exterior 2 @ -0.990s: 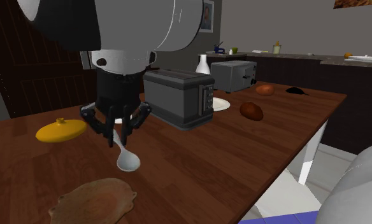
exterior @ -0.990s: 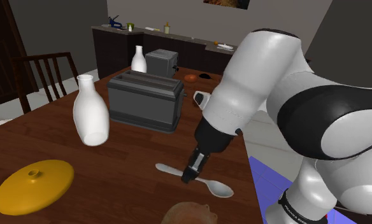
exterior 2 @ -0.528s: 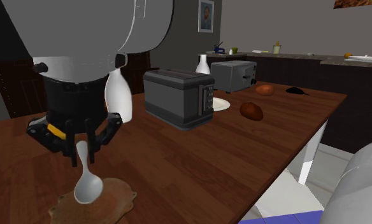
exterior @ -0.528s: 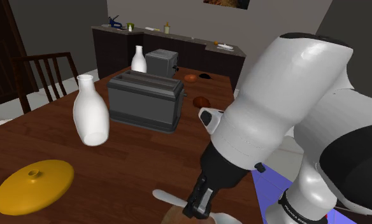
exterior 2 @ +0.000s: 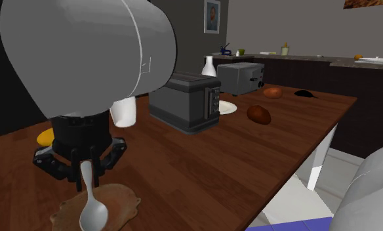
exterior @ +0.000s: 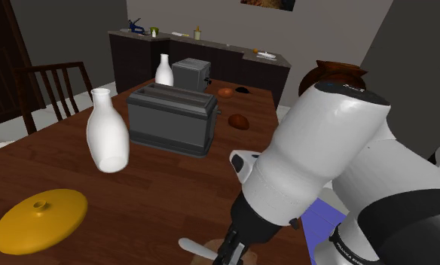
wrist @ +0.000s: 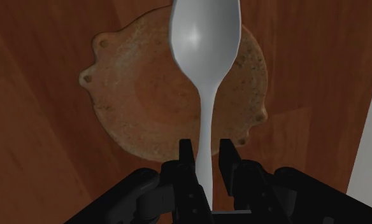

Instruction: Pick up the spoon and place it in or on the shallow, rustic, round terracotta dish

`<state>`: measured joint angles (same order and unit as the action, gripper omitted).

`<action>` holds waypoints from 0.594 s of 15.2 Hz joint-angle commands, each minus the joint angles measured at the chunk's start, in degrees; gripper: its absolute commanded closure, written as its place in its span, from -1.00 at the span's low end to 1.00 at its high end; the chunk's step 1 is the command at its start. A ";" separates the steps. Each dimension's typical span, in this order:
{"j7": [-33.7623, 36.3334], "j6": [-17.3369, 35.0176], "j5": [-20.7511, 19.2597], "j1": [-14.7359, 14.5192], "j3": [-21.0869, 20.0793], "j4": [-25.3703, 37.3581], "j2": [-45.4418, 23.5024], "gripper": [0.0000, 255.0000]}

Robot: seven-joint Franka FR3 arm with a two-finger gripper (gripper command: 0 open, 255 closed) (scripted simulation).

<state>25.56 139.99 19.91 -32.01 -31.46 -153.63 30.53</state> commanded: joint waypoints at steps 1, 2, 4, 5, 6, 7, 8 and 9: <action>0.01 1.96 0.23 0.01 -0.51 -1.00 -0.95 1.00; 0.05 2.96 0.29 0.07 -0.80 -1.41 -1.55 1.00; 0.15 4.99 0.38 0.22 -1.40 -2.19 -2.81 1.00; 0.21 6.02 0.40 0.32 -1.71 -2.56 -3.48 1.00; 0.26 6.78 0.40 0.39 -1.94 -2.82 -3.98 1.00; 0.25 6.78 0.41 0.39 -1.93 -2.83 -3.98 1.00; 0.26 6.78 0.40 0.39 -1.93 -2.82 -3.98 1.00; 0.26 6.78 0.40 0.39 -1.93 -2.82 -3.98 1.00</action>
<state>25.78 146.63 20.32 -31.63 -33.32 -156.43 26.65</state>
